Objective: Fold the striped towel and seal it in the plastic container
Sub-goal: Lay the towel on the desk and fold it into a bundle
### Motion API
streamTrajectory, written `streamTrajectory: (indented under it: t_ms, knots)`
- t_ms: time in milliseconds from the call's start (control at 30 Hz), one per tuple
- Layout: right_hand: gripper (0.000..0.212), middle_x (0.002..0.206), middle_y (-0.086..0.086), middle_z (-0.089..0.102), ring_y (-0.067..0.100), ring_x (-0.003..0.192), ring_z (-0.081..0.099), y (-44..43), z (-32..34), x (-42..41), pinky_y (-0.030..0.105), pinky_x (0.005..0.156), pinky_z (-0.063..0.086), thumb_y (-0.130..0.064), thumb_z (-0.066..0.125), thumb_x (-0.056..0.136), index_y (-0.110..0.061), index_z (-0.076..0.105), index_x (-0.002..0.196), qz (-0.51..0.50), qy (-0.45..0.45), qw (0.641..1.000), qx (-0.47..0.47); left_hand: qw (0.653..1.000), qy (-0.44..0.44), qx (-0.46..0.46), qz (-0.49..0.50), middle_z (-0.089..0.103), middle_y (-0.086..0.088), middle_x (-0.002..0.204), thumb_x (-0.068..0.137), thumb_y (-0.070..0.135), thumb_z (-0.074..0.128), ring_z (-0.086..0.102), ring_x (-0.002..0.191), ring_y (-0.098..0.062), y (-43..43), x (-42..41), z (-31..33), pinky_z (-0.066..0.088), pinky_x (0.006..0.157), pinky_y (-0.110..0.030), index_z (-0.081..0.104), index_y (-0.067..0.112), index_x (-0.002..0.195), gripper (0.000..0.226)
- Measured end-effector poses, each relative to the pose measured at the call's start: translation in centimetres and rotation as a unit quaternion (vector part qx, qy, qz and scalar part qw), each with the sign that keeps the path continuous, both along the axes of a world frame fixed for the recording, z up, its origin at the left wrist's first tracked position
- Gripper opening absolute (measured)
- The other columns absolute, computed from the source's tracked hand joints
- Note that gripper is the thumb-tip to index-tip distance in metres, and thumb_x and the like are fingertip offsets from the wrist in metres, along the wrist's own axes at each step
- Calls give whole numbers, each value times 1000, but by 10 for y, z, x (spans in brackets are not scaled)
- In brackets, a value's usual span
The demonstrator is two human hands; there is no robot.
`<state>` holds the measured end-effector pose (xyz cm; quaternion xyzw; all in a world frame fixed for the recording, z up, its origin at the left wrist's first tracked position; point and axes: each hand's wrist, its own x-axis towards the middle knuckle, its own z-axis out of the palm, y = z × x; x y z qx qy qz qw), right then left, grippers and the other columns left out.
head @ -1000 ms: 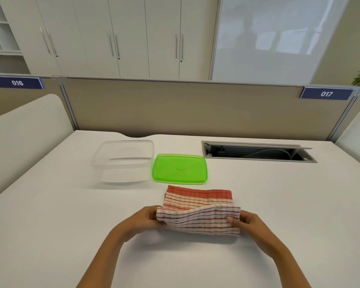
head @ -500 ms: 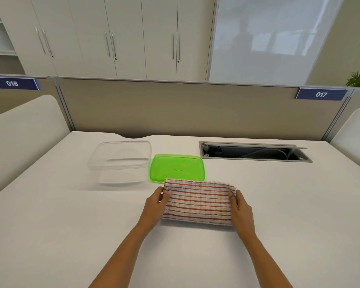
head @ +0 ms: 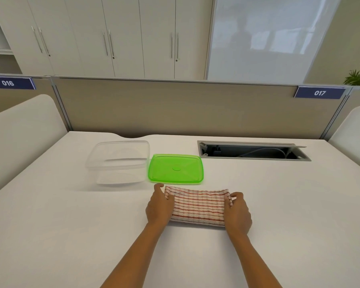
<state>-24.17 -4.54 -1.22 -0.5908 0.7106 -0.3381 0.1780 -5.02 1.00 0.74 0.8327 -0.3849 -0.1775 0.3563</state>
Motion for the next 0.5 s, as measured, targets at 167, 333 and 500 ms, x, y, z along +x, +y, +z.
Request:
streamTrajectory:
  t_ms: [167,333,500]
  knots:
    - [44,132,7,53,26,122,48,5,8,10,39,97,41,-14,57,88,-13,48,131,106,96,981,-129,967,-229,-78,-86,39,-8,145,90,20,49,40,132,-24,0,-10,-3,31,108,-37,36,16,139,51]
    - [51,157,-1,20,17,146,12,11,-2,35,33,118,8,-31,32,100,-17,23,148,261,220,935,-97,932,-303,-51,-193,41,-8,148,96,27,34,34,139,-21,-6,-24,-17,16,117,-42,41,18,138,44]
    - [54,160,-4,6,12,147,2,4,-20,18,30,118,-3,-36,19,100,-19,7,150,229,276,934,9,926,-312,60,-203,19,4,158,98,34,16,11,145,-9,-6,-8,-39,-3,119,-37,15,21,148,52]
